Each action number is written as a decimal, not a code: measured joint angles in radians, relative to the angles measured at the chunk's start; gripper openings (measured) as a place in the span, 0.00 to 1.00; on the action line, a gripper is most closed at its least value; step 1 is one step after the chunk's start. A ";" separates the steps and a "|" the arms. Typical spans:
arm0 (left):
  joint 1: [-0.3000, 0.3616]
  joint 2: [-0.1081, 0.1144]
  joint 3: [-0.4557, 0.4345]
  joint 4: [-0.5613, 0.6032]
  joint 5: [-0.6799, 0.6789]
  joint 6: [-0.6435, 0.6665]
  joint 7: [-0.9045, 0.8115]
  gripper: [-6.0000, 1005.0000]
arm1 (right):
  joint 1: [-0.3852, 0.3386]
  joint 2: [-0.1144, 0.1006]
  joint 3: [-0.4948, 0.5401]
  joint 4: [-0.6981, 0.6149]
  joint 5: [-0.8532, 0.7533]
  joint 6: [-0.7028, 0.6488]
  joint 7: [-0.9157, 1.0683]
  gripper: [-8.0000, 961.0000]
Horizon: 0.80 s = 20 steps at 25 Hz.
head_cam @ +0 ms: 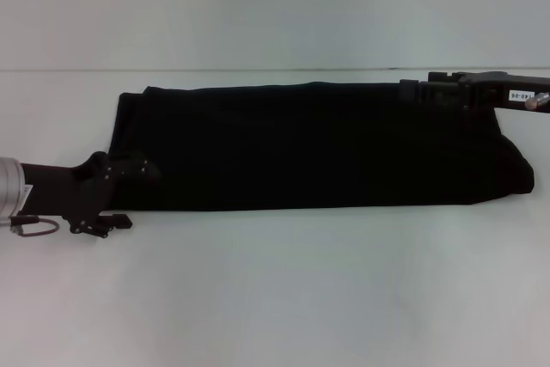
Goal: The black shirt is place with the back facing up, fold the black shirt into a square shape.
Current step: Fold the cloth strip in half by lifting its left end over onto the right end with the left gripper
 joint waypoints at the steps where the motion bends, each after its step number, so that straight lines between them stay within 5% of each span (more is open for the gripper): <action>1: 0.000 0.000 -0.003 -0.003 0.000 -0.004 0.000 0.96 | 0.000 0.001 0.000 0.000 0.000 0.003 0.000 0.87; 20: 0.011 -0.002 -0.009 -0.020 -0.009 -0.070 -0.002 0.96 | 0.000 0.010 0.000 -0.001 0.004 0.014 0.000 0.87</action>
